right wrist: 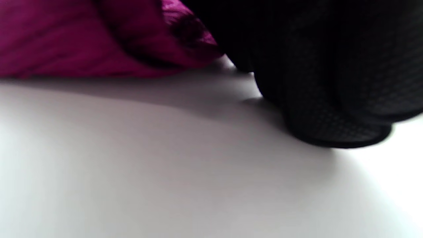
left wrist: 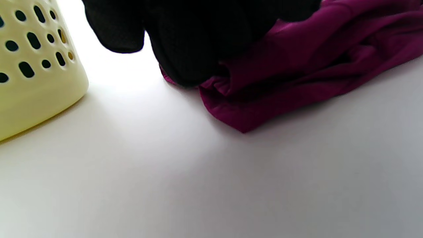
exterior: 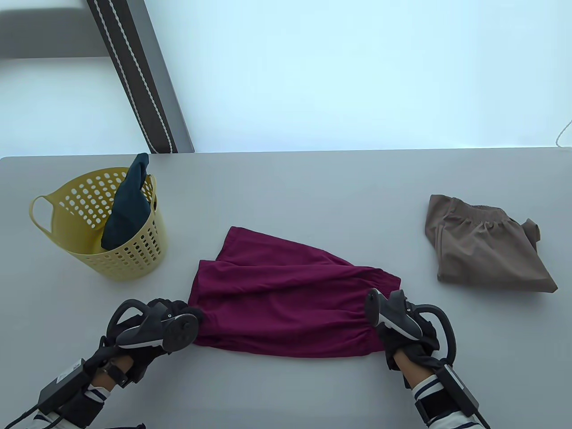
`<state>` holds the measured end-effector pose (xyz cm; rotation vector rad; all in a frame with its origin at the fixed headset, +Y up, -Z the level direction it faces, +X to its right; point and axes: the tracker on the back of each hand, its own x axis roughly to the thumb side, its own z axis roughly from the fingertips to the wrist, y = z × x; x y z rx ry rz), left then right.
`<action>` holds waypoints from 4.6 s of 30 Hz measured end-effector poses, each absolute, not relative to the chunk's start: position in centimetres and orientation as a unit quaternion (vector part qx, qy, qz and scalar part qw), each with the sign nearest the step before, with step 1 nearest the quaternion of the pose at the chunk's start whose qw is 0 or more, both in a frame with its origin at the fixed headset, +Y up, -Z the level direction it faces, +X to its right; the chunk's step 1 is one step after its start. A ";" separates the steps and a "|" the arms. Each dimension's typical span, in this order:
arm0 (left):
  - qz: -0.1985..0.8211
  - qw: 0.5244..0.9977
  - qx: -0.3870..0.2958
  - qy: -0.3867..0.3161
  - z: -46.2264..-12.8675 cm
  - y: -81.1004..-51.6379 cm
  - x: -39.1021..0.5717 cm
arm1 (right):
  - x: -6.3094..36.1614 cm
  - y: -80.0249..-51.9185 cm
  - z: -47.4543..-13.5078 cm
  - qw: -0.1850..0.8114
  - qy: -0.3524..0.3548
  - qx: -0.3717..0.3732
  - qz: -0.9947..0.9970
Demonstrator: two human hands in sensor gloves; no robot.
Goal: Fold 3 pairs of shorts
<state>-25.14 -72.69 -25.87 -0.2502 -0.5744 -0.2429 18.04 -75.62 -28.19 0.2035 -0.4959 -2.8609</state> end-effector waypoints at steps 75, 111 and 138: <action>-0.232 0.925 -0.105 -0.282 -26.1 -74.1 -25.4 | 10.1 -76.6 -38.7 -0.210 -0.177 0.141 -0.951; -0.219 0.924 -0.117 -0.290 -26.2 -73.7 -25.2 | 38.4 -71.4 -32.8 -0.553 0.138 0.391 -0.723; -0.228 0.930 -0.100 -0.271 -26.5 -73.1 -25.8 | 12.4 -65.9 -23.9 0.138 0.232 -0.232 -0.935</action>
